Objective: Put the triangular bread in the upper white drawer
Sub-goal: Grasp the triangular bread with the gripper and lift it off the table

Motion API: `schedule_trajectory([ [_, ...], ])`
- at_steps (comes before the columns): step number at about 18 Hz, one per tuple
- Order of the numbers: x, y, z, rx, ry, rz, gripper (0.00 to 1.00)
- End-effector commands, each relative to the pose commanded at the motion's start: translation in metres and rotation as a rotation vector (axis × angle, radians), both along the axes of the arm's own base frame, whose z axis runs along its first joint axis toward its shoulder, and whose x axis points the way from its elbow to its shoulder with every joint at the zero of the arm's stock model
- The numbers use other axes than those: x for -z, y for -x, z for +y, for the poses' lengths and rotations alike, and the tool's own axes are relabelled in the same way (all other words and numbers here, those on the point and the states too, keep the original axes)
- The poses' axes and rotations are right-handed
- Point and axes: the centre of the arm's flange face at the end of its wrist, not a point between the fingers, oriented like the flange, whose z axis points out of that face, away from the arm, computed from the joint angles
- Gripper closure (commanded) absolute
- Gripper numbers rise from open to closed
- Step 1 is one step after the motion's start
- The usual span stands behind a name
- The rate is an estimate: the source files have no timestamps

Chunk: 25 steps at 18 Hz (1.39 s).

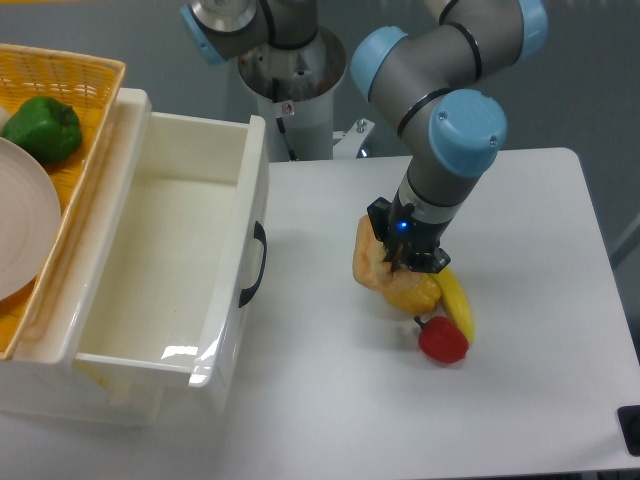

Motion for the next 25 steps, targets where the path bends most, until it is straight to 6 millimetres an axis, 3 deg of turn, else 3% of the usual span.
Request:
schedule_trajectory([
  [3,0.003,0.000,-0.002,-0.003,0.003,-0.005,0.94],
  [11,-0.019,0.004,-0.013,-0.035,-0.017,0.023,0.94],
  [16,-0.023,0.004,-0.017,-0.064,-0.018,0.014,0.94],
  [18,-0.043,0.001,-0.020,-0.104,-0.064,0.021,0.94],
  [25,-0.055,0.001,-0.021,-0.254,-0.123,-0.030,0.93],
])
